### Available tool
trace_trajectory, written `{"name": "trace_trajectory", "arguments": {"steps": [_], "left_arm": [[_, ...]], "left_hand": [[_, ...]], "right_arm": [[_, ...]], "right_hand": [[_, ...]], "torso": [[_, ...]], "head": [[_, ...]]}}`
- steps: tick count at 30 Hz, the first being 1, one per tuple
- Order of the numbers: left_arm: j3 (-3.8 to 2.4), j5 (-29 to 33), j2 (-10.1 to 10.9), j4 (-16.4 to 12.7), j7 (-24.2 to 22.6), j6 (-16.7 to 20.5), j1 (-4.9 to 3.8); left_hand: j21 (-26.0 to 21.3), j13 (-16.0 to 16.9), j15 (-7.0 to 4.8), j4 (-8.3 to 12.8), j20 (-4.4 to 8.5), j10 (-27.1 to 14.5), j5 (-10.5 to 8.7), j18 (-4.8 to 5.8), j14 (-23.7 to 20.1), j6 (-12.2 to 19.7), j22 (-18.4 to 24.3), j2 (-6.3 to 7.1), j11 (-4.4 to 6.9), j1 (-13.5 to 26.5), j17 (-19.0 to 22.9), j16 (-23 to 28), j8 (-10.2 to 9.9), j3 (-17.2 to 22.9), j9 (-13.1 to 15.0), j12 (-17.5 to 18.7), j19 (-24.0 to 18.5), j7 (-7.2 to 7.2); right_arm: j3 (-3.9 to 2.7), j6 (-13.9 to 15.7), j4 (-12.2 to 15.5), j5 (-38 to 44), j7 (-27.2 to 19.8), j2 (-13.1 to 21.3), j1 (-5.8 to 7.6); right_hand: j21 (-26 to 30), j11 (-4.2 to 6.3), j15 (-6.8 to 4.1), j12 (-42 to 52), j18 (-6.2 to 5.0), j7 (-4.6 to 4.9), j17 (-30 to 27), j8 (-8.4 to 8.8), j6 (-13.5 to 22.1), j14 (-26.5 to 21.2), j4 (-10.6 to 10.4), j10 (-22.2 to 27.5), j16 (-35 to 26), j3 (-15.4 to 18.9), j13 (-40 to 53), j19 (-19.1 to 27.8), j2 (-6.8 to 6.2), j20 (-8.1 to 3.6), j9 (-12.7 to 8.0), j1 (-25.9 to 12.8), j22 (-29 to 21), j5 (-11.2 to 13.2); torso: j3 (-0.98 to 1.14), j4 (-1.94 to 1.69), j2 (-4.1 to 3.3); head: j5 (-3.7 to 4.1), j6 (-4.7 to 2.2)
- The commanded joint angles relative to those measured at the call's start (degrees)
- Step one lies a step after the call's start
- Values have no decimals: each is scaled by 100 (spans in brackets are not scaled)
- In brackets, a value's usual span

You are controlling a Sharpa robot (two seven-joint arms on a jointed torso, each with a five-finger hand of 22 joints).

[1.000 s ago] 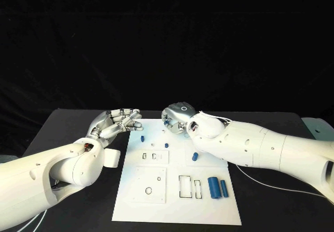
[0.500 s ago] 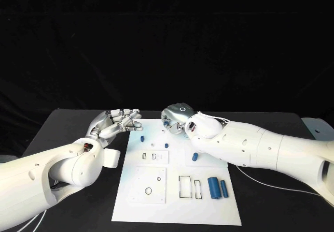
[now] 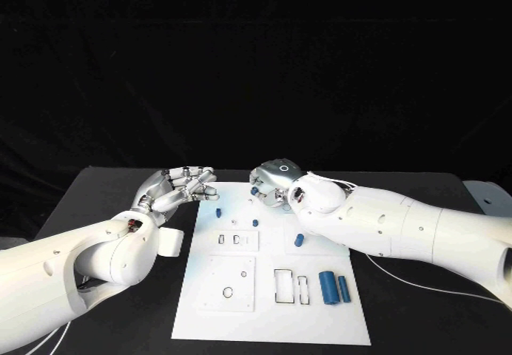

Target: Assemble the parts on the task board

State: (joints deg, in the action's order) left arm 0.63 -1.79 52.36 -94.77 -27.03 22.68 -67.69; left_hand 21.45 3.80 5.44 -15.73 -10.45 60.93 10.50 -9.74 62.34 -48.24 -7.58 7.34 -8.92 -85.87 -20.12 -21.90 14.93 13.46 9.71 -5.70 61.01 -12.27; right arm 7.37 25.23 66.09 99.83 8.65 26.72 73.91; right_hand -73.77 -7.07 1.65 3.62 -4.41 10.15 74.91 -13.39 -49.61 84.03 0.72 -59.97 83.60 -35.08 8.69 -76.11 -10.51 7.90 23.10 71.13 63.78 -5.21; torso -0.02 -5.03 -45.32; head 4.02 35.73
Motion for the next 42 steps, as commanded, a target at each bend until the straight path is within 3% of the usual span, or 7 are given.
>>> {"name": "trace_trajectory", "arguments": {"steps": [1,11,20,23,24,28,42], "left_arm": [[-5,11,7,-12,-33,-80,-10],[-4,11,32,-1,-27,-95,-11],[-3,11,41,14,-23,-123,-11],[-3,11,38,14,-22,-131,-11],[-3,12,35,15,-24,-137,-11],[-3,12,28,24,-41,-189,-10],[-3,12,30,29,-70,-243,-10]], "left_hand": [[1,2,2,-13,-24,-28,-22,-67,-22,50,8,-27,-16,-21,-5,-4,-25,33,-9,28,-35,-31],[1,2,2,-13,-24,-28,-22,-67,-22,50,8,-27,-16,-21,-5,-4,-25,33,-9,28,-35,-31],[3,2,4,-8,-25,-30,-25,-66,-27,55,8,-19,-18,-27,-16,-4,-31,42,-10,37,-37,-34],[3,2,4,-8,-25,-30,-25,-66,-27,55,8,-19,-18,-27,-16,-4,-31,42,-10,37,-37,-34],[3,2,4,-8,-25,-30,-25,-66,-27,55,8,-19,-18,-27,-16,-4,-31,42,-10,37,-37,-34],[0,6,12,-32,-34,-26,-33,-63,-41,59,12,16,-23,26,-38,0,-40,25,-9,50,-49,-35],[-2,8,17,-46,-40,-24,-33,-63,-47,59,16,45,-25,68,-56,0,-44,6,-8,59,-56,-36]], "right_arm": [[-5,117,188,36,72,120,17],[-103,249,1168,-438,90,1041,173],[-165,-613,1838,-1655,37,2048,391],[-170,-939,1853,-1882,83,2213,420],[-170,-1016,1850,-1927,100,2249,424],[-172,-1173,1804,-1997,155,2298,424],[-149,-1265,1312,-2052,240,2008,309]], "right_hand": [[26,7,51,7,-98,22,44,26,2,285,-10,35,-14,32,-8,25,-37,4,1,-5,12,20],[-104,87,-4,242,-56,4,171,23,-186,323,-119,-511,65,48,44,-124,-51,-30,39,-25,248,-82],[-422,353,-219,1181,42,-155,532,116,25,408,-421,-1811,266,969,775,-409,-455,-213,109,-326,773,-629],[-501,422,-291,2989,76,-208,623,-27,104,429,-512,-1336,319,1437,2647,-487,-316,-314,257,-128,925,-729],[-539,420,-321,5140,104,-164,727,-109,165,450,-568,-1584,366,1571,4707,-524,-285,-249,325,-32,1006,-723],[-579,356,-225,7307,103,-172,884,-295,207,478,-731,-2221,434,1667,6779,-570,-178,-253,425,28,1110,-691],[-712,296,-172,8063,144,-120,1188,-390,322,535,-851,-2558,545,1806,7527,-681,-132,-199,460,101,1334,-674]], "torso": [[8,20,-3],[12,38,16],[17,96,42],[21,114,50],[24,115,50],[37,115,51],[9,96,41]], "head": [[-9,-12],[41,-61],[124,-90],[129,-96],[131,-101],[139,-93],[144,-73]]}}
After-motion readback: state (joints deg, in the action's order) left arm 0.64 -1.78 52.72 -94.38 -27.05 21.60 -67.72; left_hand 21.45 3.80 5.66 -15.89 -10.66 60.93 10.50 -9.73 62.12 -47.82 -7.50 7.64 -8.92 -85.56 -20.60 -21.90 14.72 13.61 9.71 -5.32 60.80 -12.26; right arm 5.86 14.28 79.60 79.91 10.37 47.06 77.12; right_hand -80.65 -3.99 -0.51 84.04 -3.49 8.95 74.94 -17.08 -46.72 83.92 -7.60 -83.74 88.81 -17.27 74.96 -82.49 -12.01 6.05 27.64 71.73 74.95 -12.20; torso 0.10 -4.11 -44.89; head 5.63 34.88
